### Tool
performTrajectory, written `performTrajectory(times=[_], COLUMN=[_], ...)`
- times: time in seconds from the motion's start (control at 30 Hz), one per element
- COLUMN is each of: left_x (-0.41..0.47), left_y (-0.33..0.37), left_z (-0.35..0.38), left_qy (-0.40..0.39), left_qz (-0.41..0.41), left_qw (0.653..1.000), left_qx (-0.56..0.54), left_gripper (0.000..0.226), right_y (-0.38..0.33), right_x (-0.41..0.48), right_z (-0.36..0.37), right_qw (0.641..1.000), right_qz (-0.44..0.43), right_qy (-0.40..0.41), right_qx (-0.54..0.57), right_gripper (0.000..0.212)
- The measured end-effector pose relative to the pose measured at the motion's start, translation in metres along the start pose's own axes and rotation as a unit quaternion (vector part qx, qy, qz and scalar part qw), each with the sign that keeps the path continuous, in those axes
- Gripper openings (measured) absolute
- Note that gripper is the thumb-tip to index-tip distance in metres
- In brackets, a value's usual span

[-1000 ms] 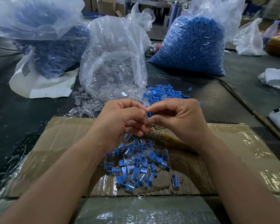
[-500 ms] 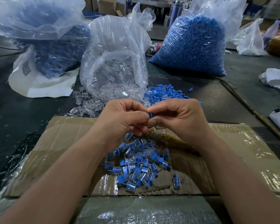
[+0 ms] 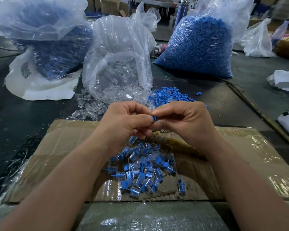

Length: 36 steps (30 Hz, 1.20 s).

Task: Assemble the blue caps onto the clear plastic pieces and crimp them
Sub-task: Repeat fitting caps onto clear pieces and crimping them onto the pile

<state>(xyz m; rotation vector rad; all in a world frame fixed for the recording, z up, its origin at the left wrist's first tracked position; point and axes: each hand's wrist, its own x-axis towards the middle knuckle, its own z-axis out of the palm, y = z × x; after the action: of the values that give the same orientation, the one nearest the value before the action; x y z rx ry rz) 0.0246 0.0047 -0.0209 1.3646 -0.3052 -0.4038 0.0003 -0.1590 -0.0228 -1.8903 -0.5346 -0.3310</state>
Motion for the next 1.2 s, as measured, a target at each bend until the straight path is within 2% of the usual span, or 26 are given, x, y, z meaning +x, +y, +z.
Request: performTrajectory(times=[0.2, 0.27, 0.33, 0.43, 0.5, 0.57, 0.9, 1.1, 1.2], left_x=[0.001, 0.001, 0.003, 0.005, 0.006, 0.006, 0.006, 0.006, 0.007], left_y=[-0.002, -0.002, -0.001, 0.000, 0.000, 0.000, 0.000, -0.002, -0.003], left_z=[0.001, -0.001, -0.004, -0.007, -0.007, -0.007, -0.007, -0.007, -0.008], left_qy=[0.013, 0.031, 0.057, 0.091, 0.097, 0.094, 0.083, 0.081, 0.080], left_qz=[0.015, 0.026, 0.033, 0.040, 0.040, 0.038, 0.034, 0.032, 0.030], left_qw=[1.000, 0.999, 0.998, 0.995, 0.994, 0.994, 0.995, 0.995, 0.995], left_qx=[0.018, 0.012, -0.004, -0.030, -0.034, -0.039, -0.046, -0.045, -0.044], left_gripper=[0.009, 0.009, 0.009, 0.011, 0.010, 0.009, 0.012, 0.014, 0.009], right_y=[0.000, 0.001, 0.001, 0.002, 0.002, 0.004, 0.008, 0.005, 0.004], right_x=[0.000, 0.001, 0.002, 0.000, -0.002, -0.003, 0.000, 0.001, 0.002], right_z=[-0.003, -0.010, -0.024, -0.040, -0.043, -0.040, -0.031, -0.010, -0.007], right_qw=[0.999, 0.996, 0.983, 0.945, 0.906, 0.875, 0.863, 0.834, 0.836], right_qz=[0.013, 0.054, 0.121, 0.223, 0.278, 0.292, 0.257, 0.202, 0.196], right_qy=[-0.002, 0.019, 0.013, -0.089, -0.176, -0.234, -0.226, -0.233, -0.221], right_qx=[-0.033, -0.072, -0.136, -0.222, -0.265, -0.305, -0.373, -0.457, -0.462], right_gripper=[0.026, 0.026, 0.034, 0.056, 0.075, 0.081, 0.061, 0.027, 0.010])
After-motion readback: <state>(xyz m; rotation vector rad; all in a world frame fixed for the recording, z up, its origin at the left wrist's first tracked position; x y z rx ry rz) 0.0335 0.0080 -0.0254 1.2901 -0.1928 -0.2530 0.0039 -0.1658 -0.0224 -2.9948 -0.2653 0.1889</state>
